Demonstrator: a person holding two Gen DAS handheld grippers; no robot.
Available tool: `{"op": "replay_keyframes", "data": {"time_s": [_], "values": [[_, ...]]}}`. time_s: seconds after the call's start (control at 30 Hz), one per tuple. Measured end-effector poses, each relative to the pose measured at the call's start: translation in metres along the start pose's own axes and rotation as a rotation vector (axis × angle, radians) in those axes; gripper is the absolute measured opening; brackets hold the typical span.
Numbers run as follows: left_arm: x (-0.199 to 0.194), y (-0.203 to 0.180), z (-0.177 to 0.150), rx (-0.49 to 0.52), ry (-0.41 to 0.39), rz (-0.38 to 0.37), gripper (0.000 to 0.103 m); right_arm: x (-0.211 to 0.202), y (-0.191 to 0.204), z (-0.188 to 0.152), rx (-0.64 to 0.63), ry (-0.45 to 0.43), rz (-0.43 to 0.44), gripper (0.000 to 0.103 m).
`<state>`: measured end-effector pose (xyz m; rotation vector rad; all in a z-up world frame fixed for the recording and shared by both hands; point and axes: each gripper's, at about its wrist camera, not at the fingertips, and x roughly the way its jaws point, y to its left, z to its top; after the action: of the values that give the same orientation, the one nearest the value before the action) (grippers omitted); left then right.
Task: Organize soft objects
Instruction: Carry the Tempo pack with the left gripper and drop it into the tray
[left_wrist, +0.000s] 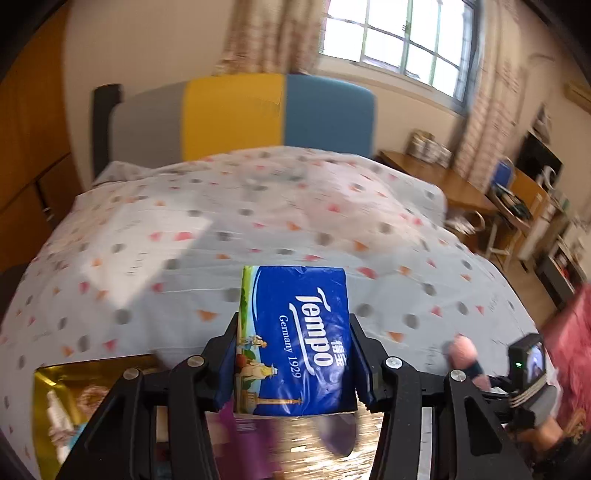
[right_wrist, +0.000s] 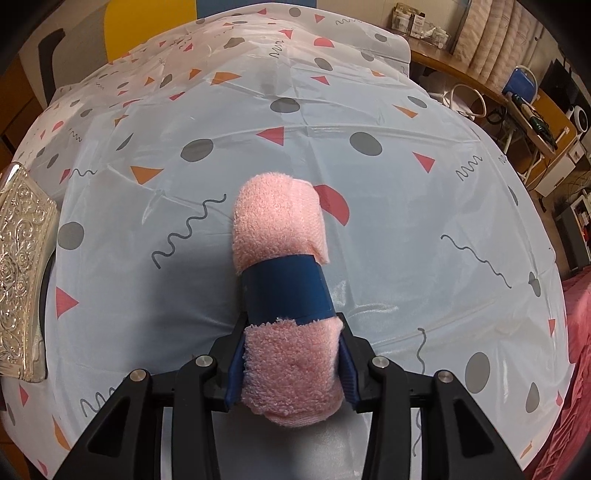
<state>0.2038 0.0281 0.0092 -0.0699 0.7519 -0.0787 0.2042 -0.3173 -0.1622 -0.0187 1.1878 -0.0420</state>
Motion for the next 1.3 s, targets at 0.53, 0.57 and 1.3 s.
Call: {"op": "replay_keyframes", "data": {"time_s": [0.53,0.57,1.3], "values": [[-0.069,0.177,-0.086,-0.26,-0.025,0.205,0.052,-0.002,0.008,-0.003,-0.069,-0.026,-0.049,0.042],[-0.074,0.186,-0.095,-0.282,-0.022,0.213,0.052,-0.002,0.009,-0.004,-0.074,-0.028,-0.052,0.042],[-0.1,0.196,-0.203,-0.257,-0.024,0.348,0.052,-0.003,0.02,-0.008,-0.122,-0.059,-0.134,0.04]]}}
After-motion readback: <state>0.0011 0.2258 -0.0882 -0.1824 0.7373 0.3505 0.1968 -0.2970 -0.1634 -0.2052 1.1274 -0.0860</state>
